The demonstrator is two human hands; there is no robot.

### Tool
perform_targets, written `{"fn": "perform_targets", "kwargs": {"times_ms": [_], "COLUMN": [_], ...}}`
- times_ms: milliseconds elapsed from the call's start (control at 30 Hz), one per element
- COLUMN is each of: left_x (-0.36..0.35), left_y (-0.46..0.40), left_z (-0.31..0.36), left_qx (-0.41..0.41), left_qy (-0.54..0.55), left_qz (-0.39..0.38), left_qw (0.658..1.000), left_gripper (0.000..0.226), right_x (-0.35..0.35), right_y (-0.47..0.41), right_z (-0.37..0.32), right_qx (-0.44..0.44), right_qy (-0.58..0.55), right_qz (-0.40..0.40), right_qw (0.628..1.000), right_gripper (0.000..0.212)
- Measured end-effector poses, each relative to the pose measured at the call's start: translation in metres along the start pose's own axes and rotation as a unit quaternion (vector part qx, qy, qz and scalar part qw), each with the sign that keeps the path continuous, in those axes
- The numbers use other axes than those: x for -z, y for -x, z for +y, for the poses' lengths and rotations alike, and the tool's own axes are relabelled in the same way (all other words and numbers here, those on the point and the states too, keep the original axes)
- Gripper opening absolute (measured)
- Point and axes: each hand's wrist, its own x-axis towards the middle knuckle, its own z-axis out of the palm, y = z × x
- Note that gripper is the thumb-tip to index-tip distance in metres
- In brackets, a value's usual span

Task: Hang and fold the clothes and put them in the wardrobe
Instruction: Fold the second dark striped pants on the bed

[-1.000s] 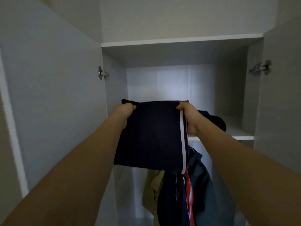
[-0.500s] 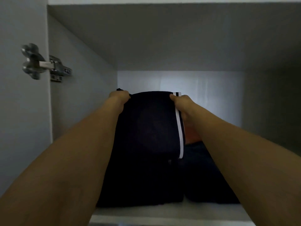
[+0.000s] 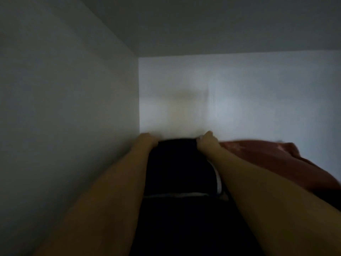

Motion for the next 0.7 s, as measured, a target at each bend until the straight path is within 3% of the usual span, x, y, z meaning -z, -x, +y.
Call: {"fn": "perform_targets", "kwargs": {"times_ms": [67,133,367,467,567,633,700], "left_x": [-0.051,-0.081,-0.069,-0.048,-0.011,0.013,0.027], "left_y": [0.000,-0.001,0.005,0.032,0.069,0.094,0.118], "left_z": [-0.013,-0.020,-0.011,0.006,0.030,0.056,0.090], "left_qx": [0.039,0.068,0.056,0.063,0.010,-0.009,-0.078], "left_qy": [0.030,0.031,0.081,0.042,0.013,0.053,0.067], "left_qz": [-0.029,-0.042,0.003,0.084,0.187,0.207,0.218], "left_qw": [0.998,0.996,0.995,0.994,0.982,0.977,0.970], "left_gripper": [0.043,0.045,0.041,0.035,0.033,0.031,0.034], "right_x": [-0.024,-0.035,-0.017,0.012,0.053,0.091,0.137], "right_y": [-0.003,-0.006,-0.004,0.011,0.041,0.065,0.096], "right_z": [0.026,0.037,0.021,-0.004,-0.032,-0.035,-0.026], "right_qx": [0.033,0.036,0.032,0.067,0.086,0.101,0.116], "right_qy": [0.114,0.155,0.250,0.228,0.171,0.188,0.226], "right_qz": [-0.016,-0.029,-0.067,-0.102,-0.045,0.006,0.045], "right_qw": [0.993,0.987,0.965,0.966,0.980,0.977,0.966], "right_gripper": [0.032,0.029,0.039,0.043,0.044,0.051,0.052]}}
